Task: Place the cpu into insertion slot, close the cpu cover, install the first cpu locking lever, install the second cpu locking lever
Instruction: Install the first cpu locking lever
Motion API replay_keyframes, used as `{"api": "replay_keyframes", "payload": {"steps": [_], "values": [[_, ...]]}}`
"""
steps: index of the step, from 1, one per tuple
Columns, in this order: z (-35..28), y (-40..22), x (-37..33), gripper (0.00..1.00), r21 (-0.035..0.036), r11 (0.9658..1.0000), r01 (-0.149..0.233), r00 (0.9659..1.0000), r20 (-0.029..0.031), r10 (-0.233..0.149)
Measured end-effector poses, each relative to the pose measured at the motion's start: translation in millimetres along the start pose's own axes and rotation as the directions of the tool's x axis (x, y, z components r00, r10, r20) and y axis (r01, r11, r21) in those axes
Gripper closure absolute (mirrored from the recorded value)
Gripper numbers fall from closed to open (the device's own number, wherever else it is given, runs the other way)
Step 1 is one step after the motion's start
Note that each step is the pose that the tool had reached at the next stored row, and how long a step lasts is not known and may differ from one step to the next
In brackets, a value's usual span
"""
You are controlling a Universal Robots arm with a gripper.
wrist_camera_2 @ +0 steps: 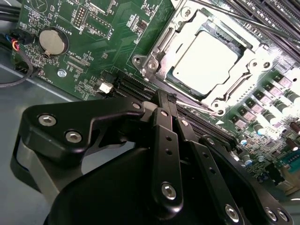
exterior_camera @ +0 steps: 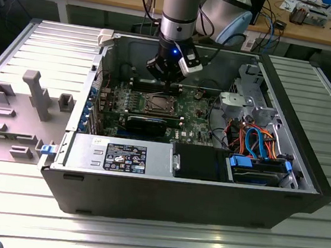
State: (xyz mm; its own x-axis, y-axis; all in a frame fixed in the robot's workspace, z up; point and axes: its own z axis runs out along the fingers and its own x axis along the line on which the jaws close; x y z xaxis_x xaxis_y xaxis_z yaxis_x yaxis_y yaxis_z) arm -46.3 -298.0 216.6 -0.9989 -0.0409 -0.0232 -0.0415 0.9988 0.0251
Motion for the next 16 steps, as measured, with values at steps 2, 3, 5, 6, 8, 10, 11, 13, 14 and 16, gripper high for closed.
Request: {"api": "replay_keyframes", "payload": {"steps": [2, 3, 5, 6, 8, 10, 11, 13, 14, 16], "values": [[0.9, 0.0, -0.1, 0.89, -0.0003, 1.0, -0.001, 1.0, 0.0003, 0.001], [1.5, -0.1, -0.1, 0.89, 0.0, 1.0, -0.002, 1.0, 0.0001, 0.002], [2.5, -0.1, -0.1, 0.89, 0.0, 1.0, -0.002, 1.0, 0.0002, 0.002], [3.5, -0.1, -0.1, 0.89, -0.0001, 1.0, -0.003, 1.0, 0.0002, 0.003], [4.7, -0.2, -0.1, 0.89, -0.0001, 1.0, -0.004, 1.0, 0.0002, 0.004], [6.2, -0.2, -0.3, 0.89, 0.0001, 1.0, -0.005, 1.0, 0.0001, 0.005], [6.7, -0.2, -0.5, 0.89, 0.0, 1.0, -0.005, 1.0, 0.0002, 0.005], [8.1, -0.3, -0.9, 0.89, 0.0001, 1.0, -0.006, 1.0, 0.0002, 0.006], [9.1, -0.3, -1.1, 0.89, 0.0, 1.0, -0.007, 1.0, 0.0003, 0.007], [10.4, -0.4, -1.2, 0.89, -0.0004, 1.0, -0.008, 1.0, 0.0003, 0.008]]}}
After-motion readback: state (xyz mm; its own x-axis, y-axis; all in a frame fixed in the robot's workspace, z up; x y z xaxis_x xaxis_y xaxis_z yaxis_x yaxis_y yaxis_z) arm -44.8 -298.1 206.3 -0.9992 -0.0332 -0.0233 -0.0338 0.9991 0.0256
